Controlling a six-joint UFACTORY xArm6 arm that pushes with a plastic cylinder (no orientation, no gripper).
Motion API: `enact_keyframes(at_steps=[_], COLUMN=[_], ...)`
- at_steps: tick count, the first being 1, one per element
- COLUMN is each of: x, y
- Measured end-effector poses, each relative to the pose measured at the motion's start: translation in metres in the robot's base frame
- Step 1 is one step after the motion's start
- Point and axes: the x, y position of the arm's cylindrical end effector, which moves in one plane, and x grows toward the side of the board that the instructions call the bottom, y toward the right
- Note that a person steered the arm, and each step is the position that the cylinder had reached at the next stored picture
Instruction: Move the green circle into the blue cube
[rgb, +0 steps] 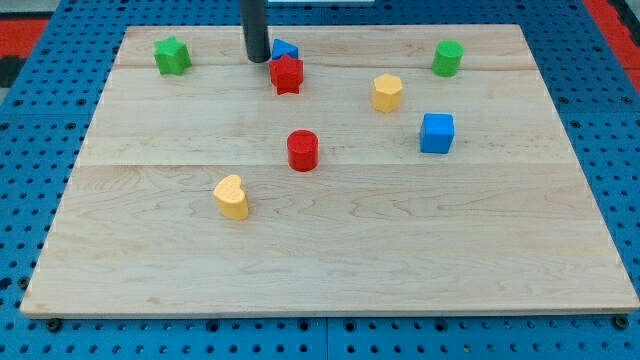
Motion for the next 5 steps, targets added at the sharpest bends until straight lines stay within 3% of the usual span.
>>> enact_keyframes(at_steps=[1,2,4,5], x=[0.000,0.001,0.060,0.059], y=[0.039,0.022,0.006,0.006])
